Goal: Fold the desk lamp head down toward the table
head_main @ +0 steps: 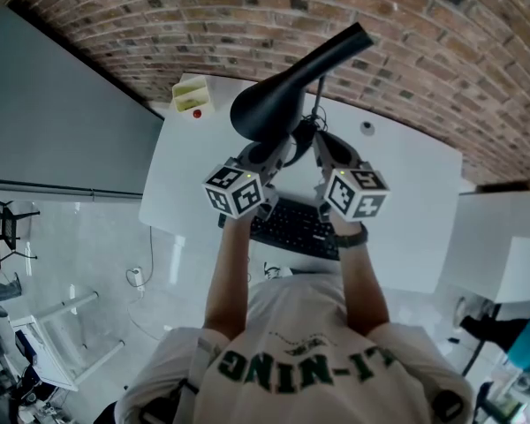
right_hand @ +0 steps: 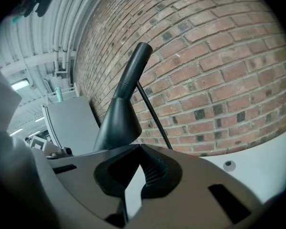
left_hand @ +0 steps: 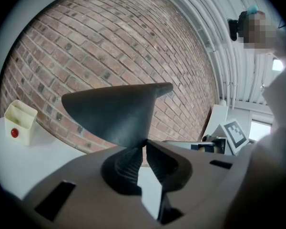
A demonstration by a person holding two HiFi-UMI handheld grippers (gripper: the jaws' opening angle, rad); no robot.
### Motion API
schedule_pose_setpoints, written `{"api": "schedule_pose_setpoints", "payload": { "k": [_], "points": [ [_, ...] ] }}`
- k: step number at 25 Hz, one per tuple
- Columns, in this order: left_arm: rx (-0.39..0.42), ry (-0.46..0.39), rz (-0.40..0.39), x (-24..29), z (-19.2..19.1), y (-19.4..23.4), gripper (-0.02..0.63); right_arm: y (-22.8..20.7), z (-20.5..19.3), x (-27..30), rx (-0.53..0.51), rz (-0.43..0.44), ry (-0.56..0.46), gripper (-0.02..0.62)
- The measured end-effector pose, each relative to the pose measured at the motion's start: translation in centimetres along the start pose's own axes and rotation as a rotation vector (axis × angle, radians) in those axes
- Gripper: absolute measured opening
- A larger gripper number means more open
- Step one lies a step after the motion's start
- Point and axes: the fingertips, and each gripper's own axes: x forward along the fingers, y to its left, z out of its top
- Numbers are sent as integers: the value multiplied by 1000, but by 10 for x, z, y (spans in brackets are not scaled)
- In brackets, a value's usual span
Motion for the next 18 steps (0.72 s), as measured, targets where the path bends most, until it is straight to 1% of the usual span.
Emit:
{"api": "schedule_pose_setpoints", "payload": {
  "k": [7, 11, 13, 15, 16, 17, 18],
  "points": [
    [-3, 18, -8, 7, -7, 0, 21, -2, -1, 0, 2, 1, -1, 5],
    [5, 40, -9, 12, -11, 0, 21, -8, -5, 0, 10, -10, 15, 5],
    [38, 75, 11, 16, -16, 2, 21, -9, -4, 1, 11, -9, 13, 5],
    [108, 139, 53, 21, -28, 6, -2, -9, -1, 1, 9, -5, 5, 5],
    [129, 161, 63, 25, -34, 7, -2, -10, -1, 0, 9, -5, 4, 5],
    [121, 164, 57, 27, -39, 6, -2, -12, -1, 0, 9, -6, 4, 5],
    [96, 156, 45, 29, -42, 5, -2, -13, -2, -1, 10, -9, 6, 5]
  ]
}}
